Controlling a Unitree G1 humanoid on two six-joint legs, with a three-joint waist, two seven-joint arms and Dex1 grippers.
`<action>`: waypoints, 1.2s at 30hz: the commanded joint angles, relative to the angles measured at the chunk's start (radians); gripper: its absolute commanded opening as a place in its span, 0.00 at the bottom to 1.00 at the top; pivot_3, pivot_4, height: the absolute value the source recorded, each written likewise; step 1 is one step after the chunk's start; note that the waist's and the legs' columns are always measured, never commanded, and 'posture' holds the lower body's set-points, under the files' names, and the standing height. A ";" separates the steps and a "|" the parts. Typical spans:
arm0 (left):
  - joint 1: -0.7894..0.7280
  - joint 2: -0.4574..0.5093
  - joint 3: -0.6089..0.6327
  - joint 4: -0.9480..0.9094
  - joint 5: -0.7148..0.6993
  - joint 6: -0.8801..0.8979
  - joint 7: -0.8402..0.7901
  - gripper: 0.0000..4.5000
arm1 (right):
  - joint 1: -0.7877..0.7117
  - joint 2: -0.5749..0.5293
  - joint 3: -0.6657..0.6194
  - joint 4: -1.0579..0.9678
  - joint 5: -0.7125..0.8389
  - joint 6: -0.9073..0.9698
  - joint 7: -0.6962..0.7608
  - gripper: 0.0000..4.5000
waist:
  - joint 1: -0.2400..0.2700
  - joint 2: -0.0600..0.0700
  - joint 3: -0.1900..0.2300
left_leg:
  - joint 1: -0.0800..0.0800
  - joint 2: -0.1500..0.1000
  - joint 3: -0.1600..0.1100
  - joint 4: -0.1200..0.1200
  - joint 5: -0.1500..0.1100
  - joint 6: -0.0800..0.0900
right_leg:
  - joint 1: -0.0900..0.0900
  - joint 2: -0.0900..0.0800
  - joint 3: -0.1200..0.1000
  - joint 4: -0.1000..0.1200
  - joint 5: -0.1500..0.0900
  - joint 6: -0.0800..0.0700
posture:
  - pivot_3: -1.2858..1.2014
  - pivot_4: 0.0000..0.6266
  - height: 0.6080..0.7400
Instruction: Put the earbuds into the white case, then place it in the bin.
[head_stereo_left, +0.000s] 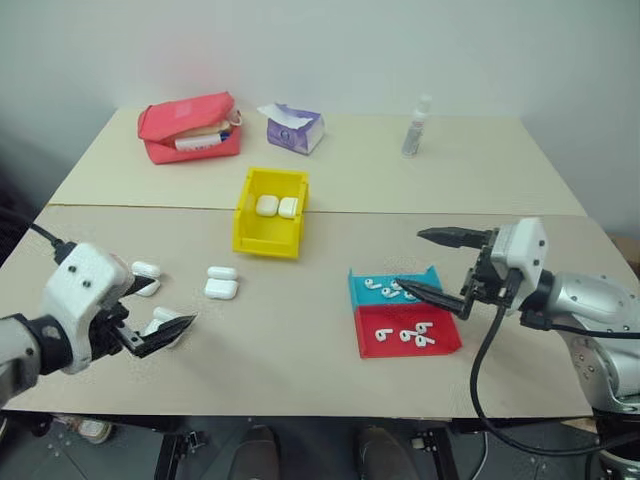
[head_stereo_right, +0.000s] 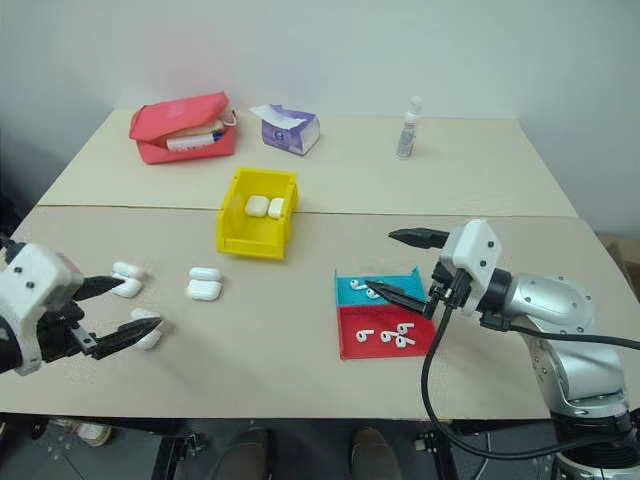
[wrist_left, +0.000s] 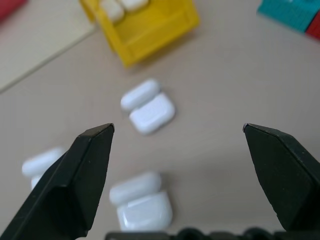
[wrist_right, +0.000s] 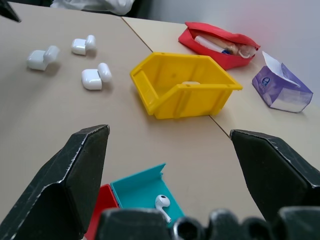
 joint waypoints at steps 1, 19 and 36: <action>-0.158 0.123 -0.063 0.139 -0.138 0.328 0.047 1.00 | -0.011 0.020 0.004 -0.045 0.025 0.010 -0.027 1.00 | -0.002 0.000 0.000 | 0.000 0.000 0.000 0.000 0.000 0.000 | 0.000 0.000 0.000 0.001 0.000 0.000 | 0.52 0.24 1.00; -0.519 0.216 -0.599 0.436 -0.435 0.357 0.511 1.00 | -0.013 0.033 -0.011 -0.091 0.054 0.071 -0.096 1.00 | 0.000 0.000 0.001 | -0.008 0.000 0.001 -0.004 0.000 0.000 | -0.012 0.000 0.000 0.005 -0.002 -0.002 | 0.52 0.24 1.00; -0.676 -0.023 -0.799 0.557 -0.411 0.357 0.807 1.00 | -0.012 -0.043 -0.062 -0.117 0.101 0.142 -0.102 1.00 | 0.003 -0.001 0.001 | -0.008 -0.001 0.000 -0.003 0.000 -0.001 | -0.011 0.000 0.000 0.005 -0.002 -0.002 | 0.52 0.24 1.00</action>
